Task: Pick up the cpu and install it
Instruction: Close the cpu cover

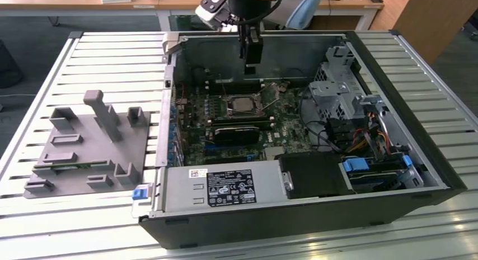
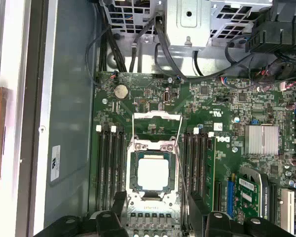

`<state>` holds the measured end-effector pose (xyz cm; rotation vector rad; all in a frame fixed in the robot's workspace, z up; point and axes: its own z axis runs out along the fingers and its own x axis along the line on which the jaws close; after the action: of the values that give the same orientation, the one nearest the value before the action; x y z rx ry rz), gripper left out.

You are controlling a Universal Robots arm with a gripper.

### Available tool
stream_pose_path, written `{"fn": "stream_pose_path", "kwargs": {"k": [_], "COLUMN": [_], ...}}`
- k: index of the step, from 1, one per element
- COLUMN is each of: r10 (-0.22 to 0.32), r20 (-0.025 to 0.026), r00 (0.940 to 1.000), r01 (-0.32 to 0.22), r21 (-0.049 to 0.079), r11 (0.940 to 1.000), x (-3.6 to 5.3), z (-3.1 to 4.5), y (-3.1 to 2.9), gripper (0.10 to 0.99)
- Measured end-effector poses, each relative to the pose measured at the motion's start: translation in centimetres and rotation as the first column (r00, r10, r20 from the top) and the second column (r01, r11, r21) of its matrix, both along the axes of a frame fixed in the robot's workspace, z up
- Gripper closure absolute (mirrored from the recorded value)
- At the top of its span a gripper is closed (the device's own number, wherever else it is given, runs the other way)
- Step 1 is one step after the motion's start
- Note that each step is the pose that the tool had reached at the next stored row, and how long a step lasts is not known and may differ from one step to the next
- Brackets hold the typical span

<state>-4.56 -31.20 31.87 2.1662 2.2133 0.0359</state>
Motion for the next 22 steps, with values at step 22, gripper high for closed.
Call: {"fn": "stream_pose_path", "kwargs": {"k": [22], "r10": [0.0], "r20": [0.0], "r00": [1.0], "r01": [0.0], "r21": [0.0], "r11": [1.0], "x": [0.0], "z": [1.69], "y": [0.0], "gripper": [0.471]}}
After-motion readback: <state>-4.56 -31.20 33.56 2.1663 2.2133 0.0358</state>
